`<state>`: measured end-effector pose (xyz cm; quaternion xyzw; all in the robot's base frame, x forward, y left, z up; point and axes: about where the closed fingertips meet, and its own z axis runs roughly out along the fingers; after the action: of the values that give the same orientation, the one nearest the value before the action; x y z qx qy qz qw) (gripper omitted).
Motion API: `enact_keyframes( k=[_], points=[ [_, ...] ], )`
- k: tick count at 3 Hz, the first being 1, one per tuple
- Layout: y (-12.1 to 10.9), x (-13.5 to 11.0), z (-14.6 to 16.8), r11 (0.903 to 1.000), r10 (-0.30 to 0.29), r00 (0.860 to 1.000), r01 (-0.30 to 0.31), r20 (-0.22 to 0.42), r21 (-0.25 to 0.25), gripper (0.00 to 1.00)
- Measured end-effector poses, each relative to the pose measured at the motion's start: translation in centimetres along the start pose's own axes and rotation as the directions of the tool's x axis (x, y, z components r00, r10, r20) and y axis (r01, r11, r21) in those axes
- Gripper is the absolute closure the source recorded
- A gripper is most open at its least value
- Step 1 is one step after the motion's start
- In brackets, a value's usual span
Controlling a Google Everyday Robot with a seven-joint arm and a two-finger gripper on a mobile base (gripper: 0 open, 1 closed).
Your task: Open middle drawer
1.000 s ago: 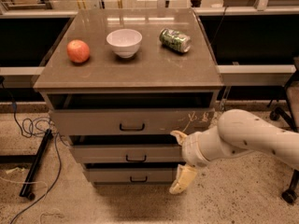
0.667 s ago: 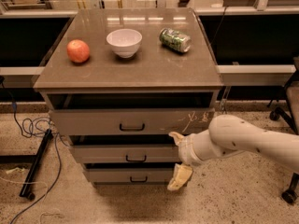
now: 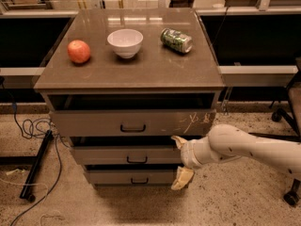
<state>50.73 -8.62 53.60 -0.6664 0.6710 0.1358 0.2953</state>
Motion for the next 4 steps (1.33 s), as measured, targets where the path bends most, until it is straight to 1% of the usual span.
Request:
enact_keyframes(
  k=[1, 2, 3, 4],
  points=[
    [0.5, 0.5, 1.9, 0.9990, 0.033, 0.999, -0.033, 0.014, -0.029, 0.00],
    [0.9, 1.7, 5.9, 0.9945, 0.081, 0.996, -0.079, 0.030, -0.068, 0.00],
    [0.7, 3.0, 8.4, 0.9914, 0.111, 0.993, -0.108, 0.047, -0.074, 0.00],
    [-1.4, 3.1, 8.9, 0.9960, 0.087, 0.994, -0.085, 0.069, -0.026, 0.00]
  ],
)
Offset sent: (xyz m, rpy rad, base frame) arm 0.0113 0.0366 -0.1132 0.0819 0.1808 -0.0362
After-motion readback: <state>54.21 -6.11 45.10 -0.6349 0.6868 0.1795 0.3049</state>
